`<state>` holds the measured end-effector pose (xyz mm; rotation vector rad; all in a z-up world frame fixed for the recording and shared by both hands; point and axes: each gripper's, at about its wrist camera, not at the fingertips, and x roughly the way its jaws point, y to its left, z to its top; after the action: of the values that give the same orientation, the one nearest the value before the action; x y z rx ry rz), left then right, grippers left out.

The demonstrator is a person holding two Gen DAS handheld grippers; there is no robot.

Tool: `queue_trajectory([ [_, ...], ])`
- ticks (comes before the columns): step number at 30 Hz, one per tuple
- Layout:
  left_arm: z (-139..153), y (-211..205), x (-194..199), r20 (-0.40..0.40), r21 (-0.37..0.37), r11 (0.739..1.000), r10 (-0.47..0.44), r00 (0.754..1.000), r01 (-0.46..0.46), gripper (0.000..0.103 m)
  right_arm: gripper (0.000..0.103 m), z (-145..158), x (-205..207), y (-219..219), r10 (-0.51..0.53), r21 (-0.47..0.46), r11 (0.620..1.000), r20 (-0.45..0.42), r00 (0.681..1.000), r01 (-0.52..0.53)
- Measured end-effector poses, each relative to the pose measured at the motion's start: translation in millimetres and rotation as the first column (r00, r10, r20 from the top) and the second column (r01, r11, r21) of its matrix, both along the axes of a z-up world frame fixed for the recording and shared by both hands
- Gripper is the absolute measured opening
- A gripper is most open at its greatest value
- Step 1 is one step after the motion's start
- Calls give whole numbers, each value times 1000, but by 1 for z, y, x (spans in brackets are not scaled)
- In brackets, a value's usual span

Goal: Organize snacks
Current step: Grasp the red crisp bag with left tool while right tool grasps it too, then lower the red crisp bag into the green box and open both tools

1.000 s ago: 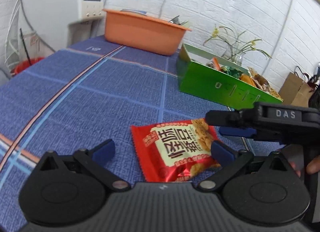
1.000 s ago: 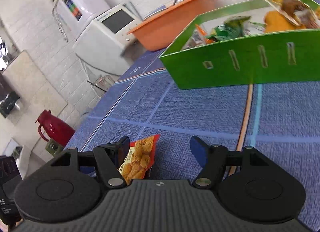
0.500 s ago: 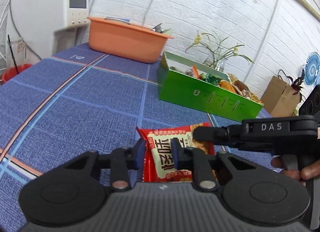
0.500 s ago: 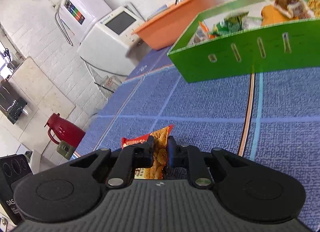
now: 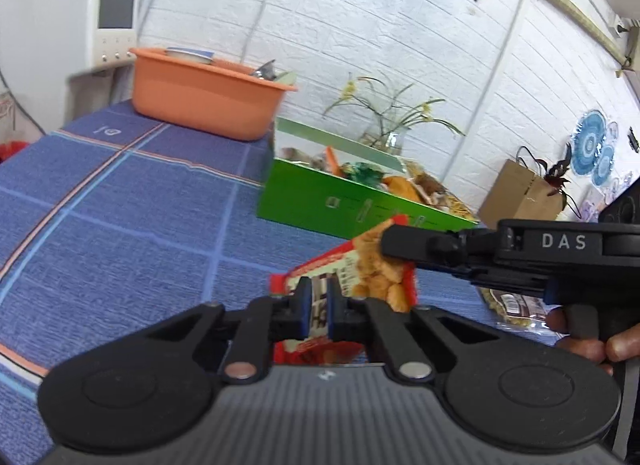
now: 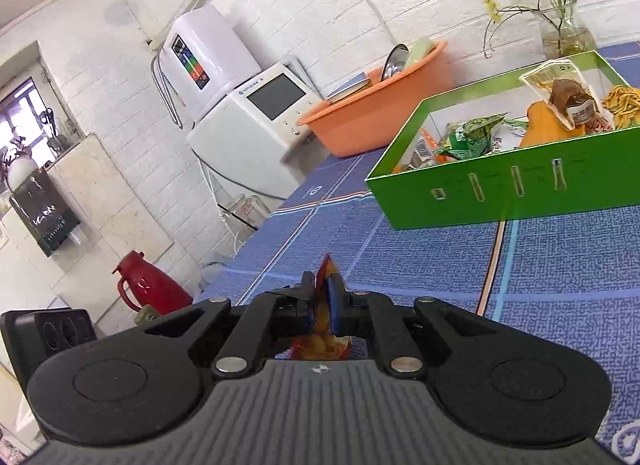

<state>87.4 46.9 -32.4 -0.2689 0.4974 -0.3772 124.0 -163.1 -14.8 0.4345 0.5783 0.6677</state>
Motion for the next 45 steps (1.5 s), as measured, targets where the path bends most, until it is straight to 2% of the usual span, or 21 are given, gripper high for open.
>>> queue_trajectory([
  [2, 1, -4, -1, 7, 26, 1000, -5, 1000, 5, 0, 11, 0, 0, 0, -5, -13, 1000, 8, 1000, 5],
  [5, 1, 2, -2, -45, -1, 1000, 30, 999, -30, 3, 11, -5, 2, -9, -20, -5, 1000, -21, 1000, 20],
  [6, 1, 4, -3, -64, 6, 999, 40, 997, -40, 24, 10, -8, 2, -14, -25, -4, 1000, -33, 999, 25],
  [7, -1, 6, -3, -84, 24, 998, 55, 995, -53, 63, 10, -10, 3, -17, -27, -2, 1000, -44, 999, 27],
  [9, -6, 7, -3, -99, 37, 998, 62, 993, -59, 65, 10, -17, 4, -26, -31, -5, 1000, -70, 997, 31],
  [13, -18, -1, 10, -187, -12, 1000, -30, 982, 29, 65, 12, -35, 7, -41, -54, -18, 998, -140, 989, 52],
  [16, -22, -9, 12, -170, -4, 999, -48, 984, 48, 67, 28, -45, 8, -51, -79, -6, 997, -194, 978, 80],
  [19, -24, -11, 15, -163, -21, 998, -67, 984, 64, 67, 72, -48, 10, -51, -81, -2, 997, -220, 972, 83],
  [20, -25, -12, 16, -157, -21, 998, -69, 985, 66, 67, 82, -49, 10, -49, -74, 5, 997, -213, 974, 76],
  [21, -25, -12, 17, -151, -22, 997, -71, 986, 69, 67, 84, -48, 11, -46, -69, 4, 997, -210, 975, 72],
  [23, -27, -15, 18, -136, -27, 997, -75, 988, 72, 67, 84, -49, 15, -41, -39, 5, 999, -203, 978, 41],
  [24, -28, -17, 19, -133, -28, 997, -72, 988, 69, 62, 82, -49, 16, -38, -24, 3, 1000, -198, 980, 25],
  [25, -28, -18, 19, -127, -23, 998, -68, 990, 66, 54, 75, -49, 17, -35, -33, -20, 999, -199, 979, 30],
  [26, -28, -18, 20, -128, -28, 998, -61, 990, 58, 51, 55, -48, 17, -31, -22, -35, 999, -195, 980, 15],
  [28, -26, -15, 21, -136, -64, 996, -67, 988, 59, 35, 50, -45, 12, -30, -23, -39, 999, -170, 985, 17],
  [33, -21, -15, 20, -132, -92, 992, -92, 987, 80, 32, 36, -30, 3, -29, -31, -52, 998, -86, 996, 27],
  [40, -10, -11, 18, -96, -143, 985, -116, 989, 101, 32, 29, -20, 4, -37, -16, 16, 1000, -56, 998, 17],
  [45, -6, -13, 15, -87, -126, 987, -114, 990, 103, 27, 29, -20, 5, -37, -19, 17, 1000, -66, 998, 20],
])
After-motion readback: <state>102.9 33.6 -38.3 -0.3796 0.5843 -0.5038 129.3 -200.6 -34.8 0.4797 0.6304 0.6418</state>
